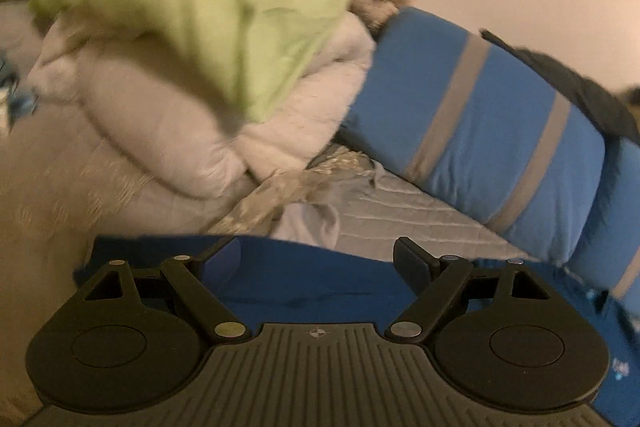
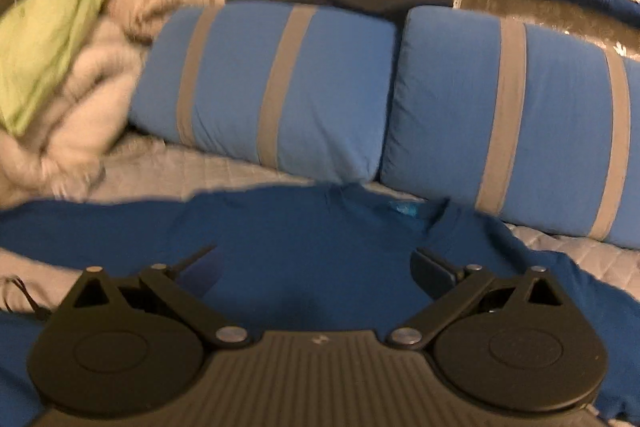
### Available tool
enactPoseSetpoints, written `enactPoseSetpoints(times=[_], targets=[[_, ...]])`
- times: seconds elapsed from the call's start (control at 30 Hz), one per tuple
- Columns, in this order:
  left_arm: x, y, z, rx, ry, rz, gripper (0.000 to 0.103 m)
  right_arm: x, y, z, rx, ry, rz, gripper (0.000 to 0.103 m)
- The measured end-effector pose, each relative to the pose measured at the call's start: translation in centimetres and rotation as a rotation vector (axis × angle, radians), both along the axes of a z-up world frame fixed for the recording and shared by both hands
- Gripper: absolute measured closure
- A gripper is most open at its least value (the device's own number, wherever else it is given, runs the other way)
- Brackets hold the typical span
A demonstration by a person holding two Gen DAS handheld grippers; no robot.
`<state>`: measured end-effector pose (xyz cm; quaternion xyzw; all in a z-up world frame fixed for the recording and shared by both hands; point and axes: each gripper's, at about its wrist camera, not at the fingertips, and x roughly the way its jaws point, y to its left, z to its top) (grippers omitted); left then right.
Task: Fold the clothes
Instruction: 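Move the left tool to the sleeve cuff and grasp it, then lift the cuff with the left tool and fold the sleeve across the body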
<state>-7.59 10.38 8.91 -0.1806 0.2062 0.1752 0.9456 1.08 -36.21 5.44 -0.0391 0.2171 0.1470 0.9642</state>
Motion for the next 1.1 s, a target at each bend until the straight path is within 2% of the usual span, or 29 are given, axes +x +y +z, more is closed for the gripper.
enactPoseSetpoints(times=[0.07,0.2,0.33,0.47,0.6,0.63,0.7,0.93,0.97,1.03,1.07,1.1], targets=[[-1.3,1.2,-0.8,-0.039,-0.032,0.065,0.019,-0.3,-0.1,0.1,0.014,-0.024,0.007,0.000],[-4.1,4.7,-2.7,-0.161,-0.078,0.235,0.019,-0.3,-1.0,0.3,0.087,0.004,0.016,0.000],[-5.9,7.5,-4.4,-0.289,-0.132,0.275,0.019,-0.5,-1.7,0.8,0.125,-0.022,-0.001,0.000],[-7.2,9.4,-5.9,-0.418,-0.180,0.317,0.019,-0.2,-2.2,0.9,0.153,-0.009,-0.019,0.000],[-7.6,10.9,-7.5,-0.482,-0.199,0.357,0.021,-0.2,-2.5,0.9,0.166,-0.006,-0.029,0.000],[-7.6,11.2,-8.0,-0.500,-0.204,0.364,0.023,-0.2,-2.5,0.9,0.168,-0.004,-0.031,0.000],[-7.6,12.0,-9.0,-0.548,-0.209,0.368,0.038,-0.1,-2.5,0.8,0.168,-0.001,-0.034,0.000],[-7.2,14.4,-12.0,-0.672,-0.242,0.439,0.043,0.0,-2.3,0.6,0.154,0.004,-0.038,0.000],[-7.0,14.7,-12.3,-0.683,-0.244,0.443,0.048,0.1,-2.2,0.5,0.151,0.004,-0.039,0.000],[-6.5,15.1,-12.3,-0.688,-0.224,0.447,0.068,0.2,-2.1,0.4,0.149,0.008,-0.042,0.000],[-6.3,15.3,-12.3,-0.690,-0.213,0.448,0.082,0.2,-2.1,0.4,0.149,0.010,-0.043,0.000],[-6.0,15.4,-12.3,-0.691,-0.202,0.449,0.088,0.3,-2.1,0.4,0.150,0.012,-0.043,0.000]])
